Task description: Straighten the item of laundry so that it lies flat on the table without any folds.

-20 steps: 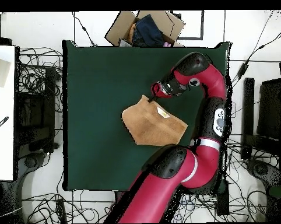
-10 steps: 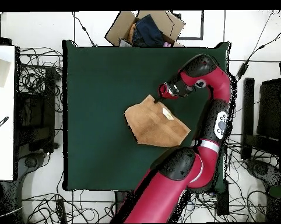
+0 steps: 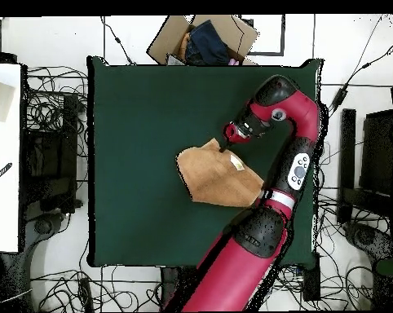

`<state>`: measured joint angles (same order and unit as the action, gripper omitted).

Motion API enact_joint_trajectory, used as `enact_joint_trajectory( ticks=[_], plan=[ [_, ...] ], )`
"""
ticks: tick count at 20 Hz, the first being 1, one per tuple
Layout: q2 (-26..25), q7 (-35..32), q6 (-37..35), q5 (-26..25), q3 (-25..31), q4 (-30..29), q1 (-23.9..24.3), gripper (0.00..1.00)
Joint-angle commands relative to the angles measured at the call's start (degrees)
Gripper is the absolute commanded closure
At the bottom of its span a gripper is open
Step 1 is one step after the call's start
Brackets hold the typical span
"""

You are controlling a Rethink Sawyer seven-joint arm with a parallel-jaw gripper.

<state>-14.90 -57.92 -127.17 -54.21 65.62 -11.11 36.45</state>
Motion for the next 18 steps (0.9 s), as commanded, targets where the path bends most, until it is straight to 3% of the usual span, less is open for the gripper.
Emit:
enact_joint_trajectory(
  ticks=[1, 5, 9, 18],
  plan=[
    [-1.5, 25.6, -5.7, -33.1, 29.6, 4.1, 1.6, 1.00],
    [-2.9, 32.7, -4.9, -49.9, 42.7, 5.6, 3.0, 1.00],
    [-4.4, 34.7, -3.8, -60.4, 52.0, 6.5, 3.9, 1.00],
    [-7.6, 39.6, -1.7, -79.4, 67.6, 7.7, 5.1, 1.00]
  ],
)
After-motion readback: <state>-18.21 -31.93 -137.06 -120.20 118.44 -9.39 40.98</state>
